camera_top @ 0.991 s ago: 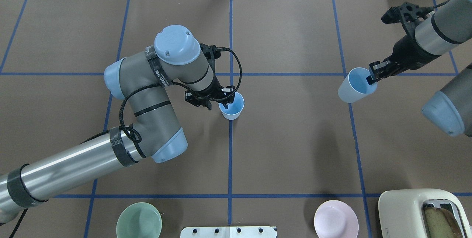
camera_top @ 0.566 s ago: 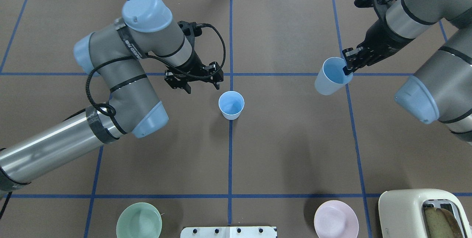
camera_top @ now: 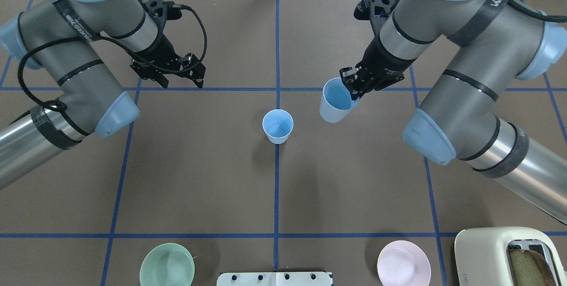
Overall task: Stack blue cups with both arms
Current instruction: 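Move the right gripper's cup over the centered cup while the left arm withdraws, then lower the held cup into the centered cup and open the right gripper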
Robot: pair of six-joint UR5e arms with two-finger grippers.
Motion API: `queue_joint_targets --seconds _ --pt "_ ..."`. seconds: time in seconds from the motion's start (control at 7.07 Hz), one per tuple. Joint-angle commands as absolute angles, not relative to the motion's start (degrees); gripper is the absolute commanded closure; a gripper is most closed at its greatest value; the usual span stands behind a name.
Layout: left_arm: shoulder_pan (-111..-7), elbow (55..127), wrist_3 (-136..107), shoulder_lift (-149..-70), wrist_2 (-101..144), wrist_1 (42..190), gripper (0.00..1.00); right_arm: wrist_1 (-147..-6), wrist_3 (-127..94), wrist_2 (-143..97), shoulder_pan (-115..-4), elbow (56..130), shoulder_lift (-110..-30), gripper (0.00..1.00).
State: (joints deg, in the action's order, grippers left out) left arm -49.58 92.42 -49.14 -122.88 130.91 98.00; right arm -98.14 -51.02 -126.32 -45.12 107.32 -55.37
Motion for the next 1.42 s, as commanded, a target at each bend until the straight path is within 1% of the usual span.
queue_joint_targets --seconds 0.0,0.28,0.85,1.27 --pt "-52.5 92.5 -40.5 -118.8 131.0 97.8 0.04 -98.0 -57.5 -122.0 -40.8 102.2 -48.7 1.0" --pt "-54.7 92.0 -35.2 -116.6 131.0 97.8 0.04 -97.7 -58.3 -120.4 -38.9 101.3 -47.2 1.0" --pt "-54.9 90.7 -32.3 -116.4 131.0 97.7 0.04 -96.2 -58.2 -117.3 -36.4 98.2 -46.2 1.0" --pt "-54.8 90.7 -32.3 -116.3 131.0 97.8 0.04 -96.1 -58.1 -117.2 -36.4 97.8 -46.0 1.0"
